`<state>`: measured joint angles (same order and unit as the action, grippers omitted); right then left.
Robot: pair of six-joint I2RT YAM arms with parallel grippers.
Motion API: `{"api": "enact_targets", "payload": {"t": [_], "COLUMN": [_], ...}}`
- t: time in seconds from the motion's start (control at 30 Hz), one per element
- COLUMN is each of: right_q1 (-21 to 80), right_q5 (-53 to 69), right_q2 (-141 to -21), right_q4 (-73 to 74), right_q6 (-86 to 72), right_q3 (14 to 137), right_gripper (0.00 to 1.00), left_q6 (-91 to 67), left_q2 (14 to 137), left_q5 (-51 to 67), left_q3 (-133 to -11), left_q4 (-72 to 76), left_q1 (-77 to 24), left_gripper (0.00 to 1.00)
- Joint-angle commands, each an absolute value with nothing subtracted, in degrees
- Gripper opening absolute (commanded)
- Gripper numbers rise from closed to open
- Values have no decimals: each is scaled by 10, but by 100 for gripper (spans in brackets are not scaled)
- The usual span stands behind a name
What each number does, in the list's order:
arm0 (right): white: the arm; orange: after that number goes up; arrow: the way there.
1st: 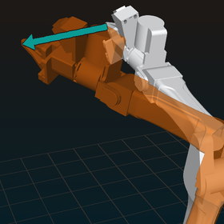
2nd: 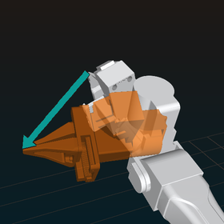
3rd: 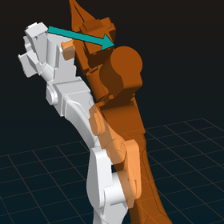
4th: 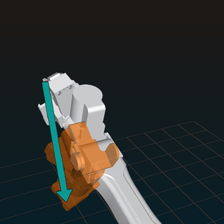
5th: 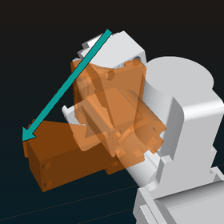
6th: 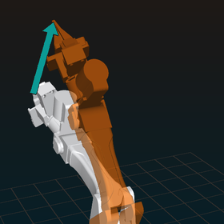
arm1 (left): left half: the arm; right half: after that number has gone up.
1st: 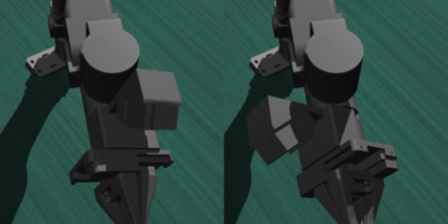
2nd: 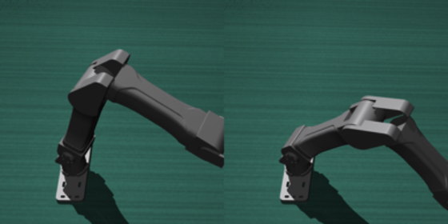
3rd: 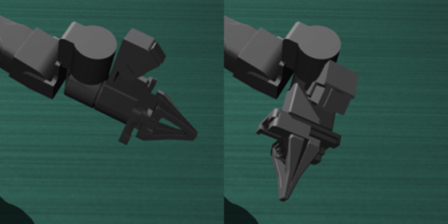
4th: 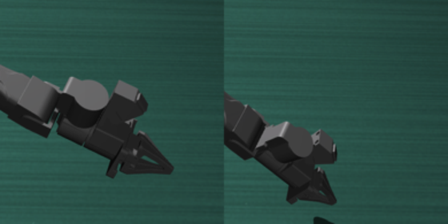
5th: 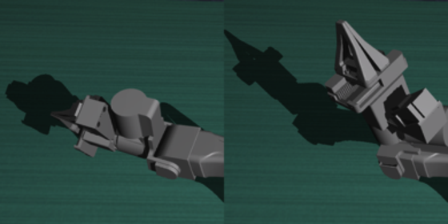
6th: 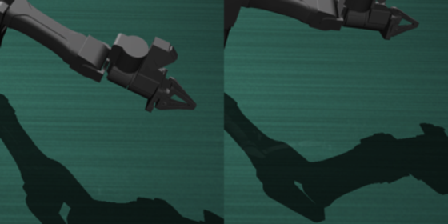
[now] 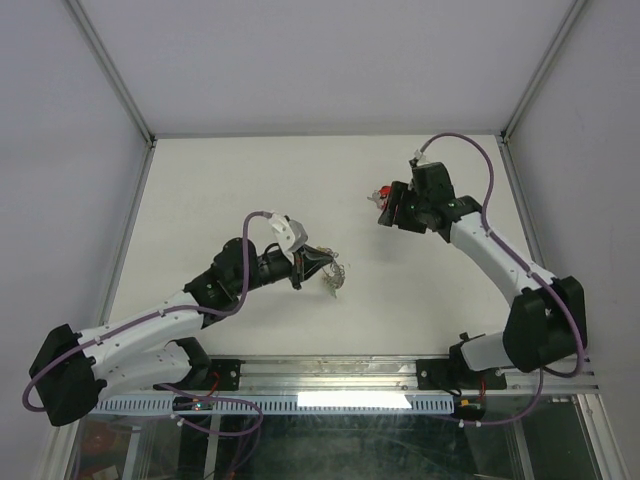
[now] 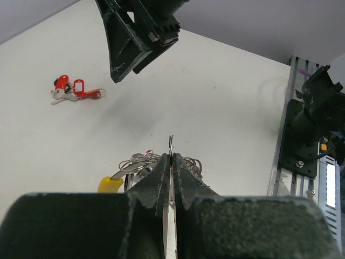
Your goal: Put the keys on the keyring
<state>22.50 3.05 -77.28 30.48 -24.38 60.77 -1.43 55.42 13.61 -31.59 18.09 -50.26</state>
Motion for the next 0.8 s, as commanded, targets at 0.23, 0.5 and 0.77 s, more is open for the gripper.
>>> {"api": "enact_targets", "payload": {"t": [0.23,0.5,0.77], "right_q1": [161,158,151], "right_q5": [46,0,-26], "right_q2": [-969,-1069,-1140], "right_q4": [225,202,199], "right_q6": [-240,-198,-216], "right_q3": [718,790,855], "right_gripper": [54,48,42], "left_q6": [-81,-64,-50], "left_q2": [582,598,598], "left_q5": [109,149,168], "left_q3": [-367,-376,-380], "left_q4": [175,180,164], "left_q1": [-504,-498,-497], "left_gripper": [0,0,0]}}
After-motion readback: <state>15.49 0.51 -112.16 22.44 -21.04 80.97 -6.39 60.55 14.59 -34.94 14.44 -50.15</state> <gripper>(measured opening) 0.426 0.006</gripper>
